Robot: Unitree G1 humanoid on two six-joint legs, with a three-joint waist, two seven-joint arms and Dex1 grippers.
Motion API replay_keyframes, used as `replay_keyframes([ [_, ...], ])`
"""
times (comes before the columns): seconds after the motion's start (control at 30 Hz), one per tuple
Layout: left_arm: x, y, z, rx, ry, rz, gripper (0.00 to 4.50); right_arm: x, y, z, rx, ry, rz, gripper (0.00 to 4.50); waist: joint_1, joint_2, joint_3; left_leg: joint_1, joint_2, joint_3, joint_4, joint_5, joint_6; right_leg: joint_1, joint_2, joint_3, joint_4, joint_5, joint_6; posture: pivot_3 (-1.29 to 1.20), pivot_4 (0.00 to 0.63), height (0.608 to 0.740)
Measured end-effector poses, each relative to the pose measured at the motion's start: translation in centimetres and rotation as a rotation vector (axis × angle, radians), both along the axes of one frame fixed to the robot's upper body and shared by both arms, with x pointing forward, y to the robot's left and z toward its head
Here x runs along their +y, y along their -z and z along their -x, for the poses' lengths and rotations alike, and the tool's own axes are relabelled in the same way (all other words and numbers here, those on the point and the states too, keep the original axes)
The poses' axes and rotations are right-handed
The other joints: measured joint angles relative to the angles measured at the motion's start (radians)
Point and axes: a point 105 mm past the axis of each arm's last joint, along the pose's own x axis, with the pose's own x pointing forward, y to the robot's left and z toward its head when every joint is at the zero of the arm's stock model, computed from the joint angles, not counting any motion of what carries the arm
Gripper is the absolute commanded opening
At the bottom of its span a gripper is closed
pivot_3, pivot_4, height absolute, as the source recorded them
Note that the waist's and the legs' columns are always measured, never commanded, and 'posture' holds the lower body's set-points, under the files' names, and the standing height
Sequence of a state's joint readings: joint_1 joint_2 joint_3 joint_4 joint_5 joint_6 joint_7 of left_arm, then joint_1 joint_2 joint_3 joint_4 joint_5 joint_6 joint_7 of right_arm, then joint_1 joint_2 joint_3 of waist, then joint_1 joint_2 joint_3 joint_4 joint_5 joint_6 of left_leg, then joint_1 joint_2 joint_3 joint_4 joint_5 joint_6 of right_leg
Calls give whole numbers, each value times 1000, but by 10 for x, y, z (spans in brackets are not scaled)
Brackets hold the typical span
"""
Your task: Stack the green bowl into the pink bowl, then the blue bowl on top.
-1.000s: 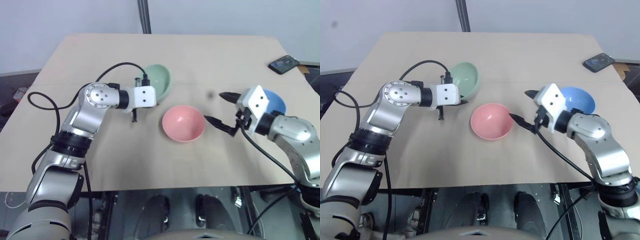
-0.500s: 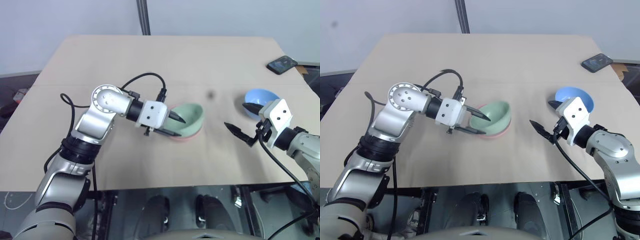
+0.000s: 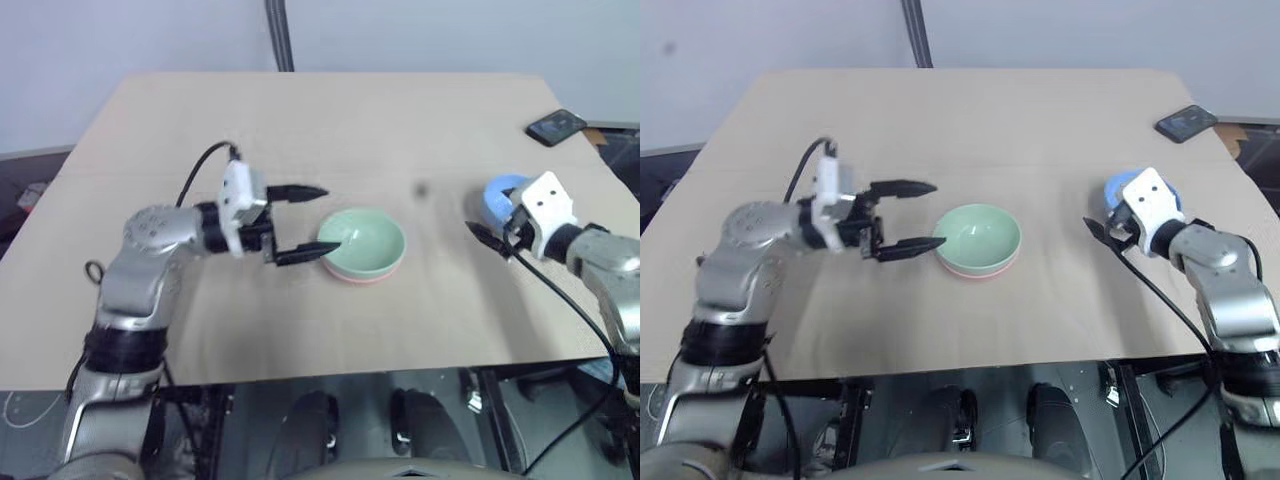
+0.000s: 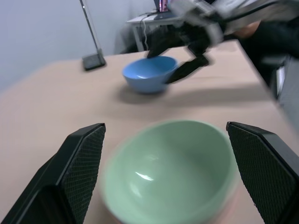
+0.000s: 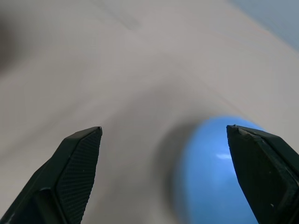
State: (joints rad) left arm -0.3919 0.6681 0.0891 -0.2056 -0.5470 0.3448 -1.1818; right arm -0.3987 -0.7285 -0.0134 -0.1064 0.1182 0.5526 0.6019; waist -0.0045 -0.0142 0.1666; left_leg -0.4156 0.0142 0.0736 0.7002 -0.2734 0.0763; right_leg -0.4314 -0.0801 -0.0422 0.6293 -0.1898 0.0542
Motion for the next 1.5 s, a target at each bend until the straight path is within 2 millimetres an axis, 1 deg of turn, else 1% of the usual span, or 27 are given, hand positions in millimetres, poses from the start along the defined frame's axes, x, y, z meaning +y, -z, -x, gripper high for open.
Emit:
replay_keyframes([
  [0.07, 6, -1, 7, 31, -1, 27, 4394, -6, 8, -7, 36, 23, 10, 4500, 5, 0, 0, 0, 0, 0, 0, 0, 0, 0, 0, -1, 0, 0, 0, 0, 150, 740],
  [0.2, 19, -15, 19, 73, 4, 76, 4394, -14, 22, -15, 100, 48, 24, 4500, 8, 0, 0, 0, 0, 0, 0, 0, 0, 0, 0, 0, -1, 0, 0, 0, 150, 740],
  [0.3, 22, -13, 21, 77, -21, 85, 4394, -20, 27, -17, 125, 66, 28, 4500, 9, 0, 0, 0, 0, 0, 0, 0, 0, 0, 0, 0, -1, 0, 0, 0, 150, 740],
  [0.37, 22, -11, 21, 81, -44, 88, 4500, -22, 29, -17, 131, 68, 30, 3962, 9, 0, 0, 0, 0, 0, 0, 0, 0, 0, 0, 0, -1, 0, 0, 0, 150, 740],
  [0.43, 22, -10, 21, 80, -61, 87, 4500, -22, 30, -18, 137, 67, 30, 3294, 9, 0, 0, 0, 0, 0, 0, 0, 0, 0, 0, 0, -1, 0, 0, 0, 150, 740],
  [0.5, 22, -10, 20, 62, -82, 80, 4500, -23, 32, -18, 144, 68, 27, 2217, 9, 0, 0, 0, 0, 1, 0, 0, 0, 0, 0, 0, -1, 0, 0, 0, 150, 740],
  [0.53, 22, -10, 20, 59, -87, 80, 4500, -22, 32, -18, 144, 68, 27, 1833, 9, 0, 0, 0, 0, 1, 0, 0, 0, 0, 0, 0, -1, 0, 0, 0, 150, 740],
  [0.57, 23, -10, 19, 52, -96, 81, 4500, -22, 32, -18, 144, 67, 28, 1277, 9, 0, 0, 0, 0, 1, 0, 0, 0, 0, 0, 0, -1, 0, 0, 0, 150, 740],
  [0.67, 22, -9, 17, 37, -108, 80, 4500, -22, 31, -18, 138, 65, 33, 89, 10, 0, 0, 0, 0, 1, 0, 0, 0, 0, 0, 0, -1, 0, 0, 0, 150, 740],
  [0.77, 22, -8, 16, 39, -114, 87, 4500, -21, 26, -19, 123, 56, 40, 89, 9, 0, 0, 0, 0, 1, 0, 0, 0, 0, 0, 0, -1, 0, 0, 0, 150, 740],
  [0.87, 23, -3, 12, 52, -132, 83, 4500, -12, 14, -18, 86, 12, 47, 89, 9, 0, 0, 0, 0, 1, 0, 0, 0, 0, 0, 0, -1, 0, 0, 0, 150, 740],
  [0.9, 24, -2, 11, 55, -138, 84, 4500, -5, 9, -17, 72, -19, 40, 89, 9, 1, 1, 0, 0, 1, 0, 0, 0, 0, 0, 0, -1, 0, 0, 0, 150, 740],
  [0.93, 28, 1, 8, 61, -157, 84, 4500, 15, -6, -11, 30, -126, 15, 89, 7, 1, 1, 0, 0, 1, 0, 0, 0, 0, 0, 0, -1, 0, 0, 0, 150, 740],
  [0.97, 29, 2, 7, 63, -161, 84, 4500, 22, -11, -9, 15, -160, 7, 89, 5, 1, 1, 0, 1, 1, 0, 0, 0, 0, 1, 0, -1, 0, 0, 0, 150, 740],
  [1.0, 30, 4, 6, 66, -169, 85, 4500, 38, -20, -2, -10, -238, -15, 89, 4, 1, 1, 0, 1, 1, 0, 0, 0, 0, 1, 0, -1, 0, 0, 0, 150, 740],
  [1.1, 38, 13, 2, 74, -206, 74, 4500, 92, -46, 29, -74, -508, -72, 89, 0, 1, 1, 0, 2, 0, -1, 0, -1, 0, 1, -1, -1, 0, 0, 0, 150, 740],
  [1.17, 42, 16, 0, 65, -229, 66, 4500, 124, -54, 46, -89, -645, -77, 89, 0, 1, 1, 0, 2, 1, 0, 0, -1, 0, 1, -1, -1, 0, 0, 0, 150, 740],
  [1.23, 43, 18, -1, 60, -238, 64, 4500, 151, -55, 59, -93, -751, -67, 89, -2, 1, 1, 0, 2, 1, 0, 0, -1, 0, 1, -1, -1, 0, 0, 0, 150, 740],
  [1.3, 46, 22, -2, 63, -251, 61, 4500, 173, -51, 69, -71, -837, -62, 89, 1, 1, 1, 0, 2, 0, 0, 0, -1, 0, 0, -1, -1, 0, -1, 0, 150, 740],
  [1.4, 47, 24, -2, 61, -257, 58, 4500, 186, -37, 76, -18, -898, -26, 89, 10, 1, 1, 0, 1, 0, 0, -1, 0, 0, 0, -2, -2, 0, -1, 0, 150, 740],
  [1.5, 48, 26, -1, 68, -261, 57, 4500, 190, -23, 78, 43, -921, 3, 89, 11, 1, 1, 0, 1, 0, 0, -1, 0, 0, 0, -2, -2, 0, -1, 0, 150, 740],
])
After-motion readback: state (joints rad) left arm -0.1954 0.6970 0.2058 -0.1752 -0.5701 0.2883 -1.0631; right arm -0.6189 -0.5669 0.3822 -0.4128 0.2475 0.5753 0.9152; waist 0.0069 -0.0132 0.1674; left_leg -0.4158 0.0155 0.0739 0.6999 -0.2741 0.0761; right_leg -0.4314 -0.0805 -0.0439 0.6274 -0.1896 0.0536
